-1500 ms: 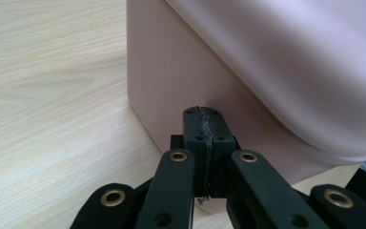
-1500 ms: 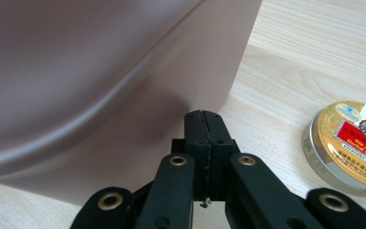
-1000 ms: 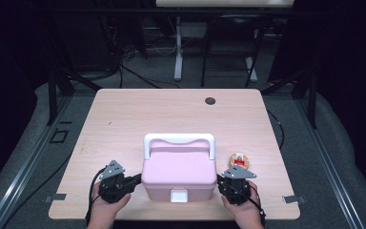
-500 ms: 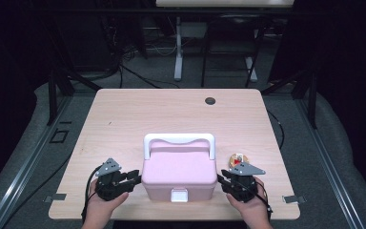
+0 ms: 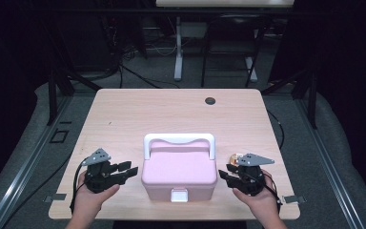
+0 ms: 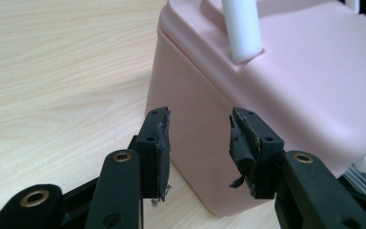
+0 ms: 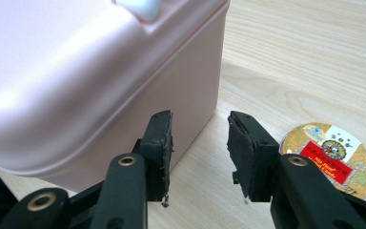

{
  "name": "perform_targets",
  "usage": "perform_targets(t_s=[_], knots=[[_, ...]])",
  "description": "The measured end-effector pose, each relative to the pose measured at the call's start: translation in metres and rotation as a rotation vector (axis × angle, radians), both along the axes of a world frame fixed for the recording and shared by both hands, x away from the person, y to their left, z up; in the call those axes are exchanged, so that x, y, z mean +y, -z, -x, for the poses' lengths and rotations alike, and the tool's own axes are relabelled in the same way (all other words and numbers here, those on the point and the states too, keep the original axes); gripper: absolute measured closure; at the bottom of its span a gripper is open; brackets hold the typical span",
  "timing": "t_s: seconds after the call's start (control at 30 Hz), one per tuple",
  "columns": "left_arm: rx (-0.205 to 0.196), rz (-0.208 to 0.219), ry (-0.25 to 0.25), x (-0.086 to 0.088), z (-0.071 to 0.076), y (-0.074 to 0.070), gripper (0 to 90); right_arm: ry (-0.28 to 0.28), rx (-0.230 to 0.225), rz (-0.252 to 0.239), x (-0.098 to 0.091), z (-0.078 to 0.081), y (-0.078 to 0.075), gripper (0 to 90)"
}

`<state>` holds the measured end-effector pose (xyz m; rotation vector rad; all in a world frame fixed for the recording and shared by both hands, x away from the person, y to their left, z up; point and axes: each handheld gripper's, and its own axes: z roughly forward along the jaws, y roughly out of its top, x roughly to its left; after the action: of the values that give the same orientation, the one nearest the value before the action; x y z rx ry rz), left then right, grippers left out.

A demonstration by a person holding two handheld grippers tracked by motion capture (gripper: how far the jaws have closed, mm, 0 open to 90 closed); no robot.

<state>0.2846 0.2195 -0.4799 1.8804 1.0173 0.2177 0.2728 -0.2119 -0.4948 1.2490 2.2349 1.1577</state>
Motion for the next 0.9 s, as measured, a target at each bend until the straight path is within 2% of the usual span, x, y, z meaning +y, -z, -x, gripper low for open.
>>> perform_targets(t_s=[0.1,0.13,0.23,0.27,0.43,0.53,0.77,0.9], knots=[[-0.005,-0.003,0.007,0.001,-0.001,-0.006,58.5,-0.002,0.007,-0.006,-0.001,0.000,-0.005,59.1],[-0.017,-0.012,0.011,0.001,-0.003,-0.012,58.5,-0.009,0.011,-0.013,-0.002,-0.001,-0.012,58.8],[-0.029,-0.026,0.016,0.000,-0.004,-0.018,58.6,-0.017,0.008,-0.024,-0.003,-0.002,-0.019,58.7],[-0.034,-0.027,0.023,-0.001,-0.007,-0.023,58.6,-0.029,0.005,-0.028,-0.002,-0.002,-0.026,58.7],[-0.028,-0.026,0.045,-0.006,-0.010,-0.031,58.4,-0.065,-0.006,-0.019,0.001,-0.004,-0.040,59.6],[-0.030,-0.025,0.054,-0.012,-0.014,-0.035,57.8,-0.095,-0.011,-0.032,0.007,-0.008,-0.049,59.5],[-0.020,-0.057,0.064,-0.025,-0.024,-0.042,56.7,-0.134,0.000,-0.029,0.021,-0.021,-0.057,57.1],[-0.006,-0.073,0.075,-0.031,-0.029,-0.044,54.4,-0.133,0.005,-0.035,0.024,-0.026,-0.058,56.8]])
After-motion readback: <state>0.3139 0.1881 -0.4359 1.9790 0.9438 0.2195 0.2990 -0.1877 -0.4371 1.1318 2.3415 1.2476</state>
